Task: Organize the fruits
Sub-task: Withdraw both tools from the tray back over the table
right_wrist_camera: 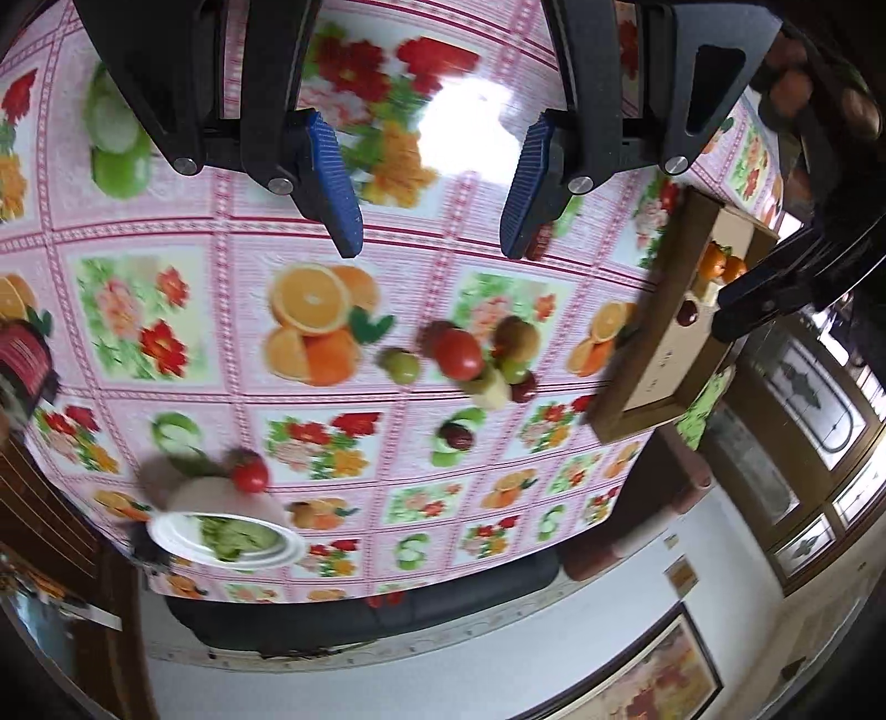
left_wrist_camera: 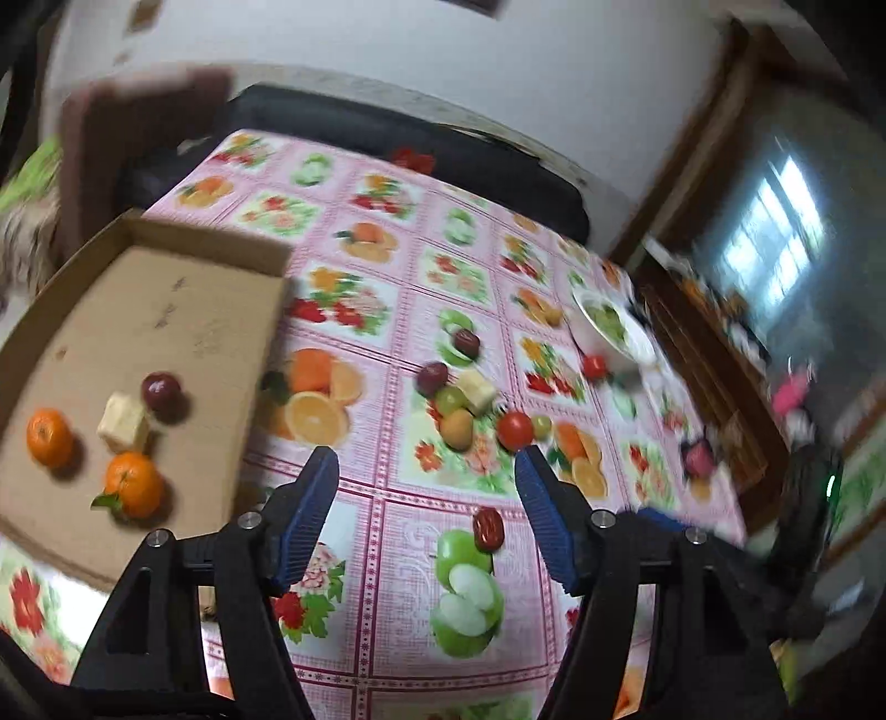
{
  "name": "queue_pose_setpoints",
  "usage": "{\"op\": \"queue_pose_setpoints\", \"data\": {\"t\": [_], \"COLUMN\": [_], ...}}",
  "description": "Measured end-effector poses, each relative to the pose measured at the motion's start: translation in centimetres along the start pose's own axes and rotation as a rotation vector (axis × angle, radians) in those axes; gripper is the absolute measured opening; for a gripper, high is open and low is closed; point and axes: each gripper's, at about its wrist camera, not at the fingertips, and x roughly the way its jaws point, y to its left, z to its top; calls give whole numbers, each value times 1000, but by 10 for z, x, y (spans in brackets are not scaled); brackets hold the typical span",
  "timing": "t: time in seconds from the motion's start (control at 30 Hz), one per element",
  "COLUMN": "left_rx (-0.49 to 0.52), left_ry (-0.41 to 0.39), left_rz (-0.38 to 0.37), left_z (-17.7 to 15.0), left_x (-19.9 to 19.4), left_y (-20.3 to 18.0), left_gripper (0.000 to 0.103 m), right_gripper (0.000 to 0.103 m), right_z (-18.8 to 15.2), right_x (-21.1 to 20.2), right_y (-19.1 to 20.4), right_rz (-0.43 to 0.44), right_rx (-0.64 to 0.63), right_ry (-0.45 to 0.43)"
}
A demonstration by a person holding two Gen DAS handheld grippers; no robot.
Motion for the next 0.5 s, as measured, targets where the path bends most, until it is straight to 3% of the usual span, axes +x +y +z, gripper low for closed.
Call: {"op": "queue_pose_setpoints", "data": {"t": [0.1, 0.2, 0.5], "left_rx": [61, 54, 155], "left_ry": [68, 133, 123], "left_rz": [38, 95, 178], "left_z": [-4, -6, -10], "left_x": [12, 26, 34], "left_y": [-12, -14, -36], "left_gripper": [65, 65, 66], "right_gripper": [54, 54, 55], "right_z": [-1, -1, 6], "right_x": [-4, -9, -15], "right_y": [-11, -19, -34], "right_rz": [-14, -22, -42], "right_rx": [20, 32, 42], "right_ry": [-9, -22, -49]}}
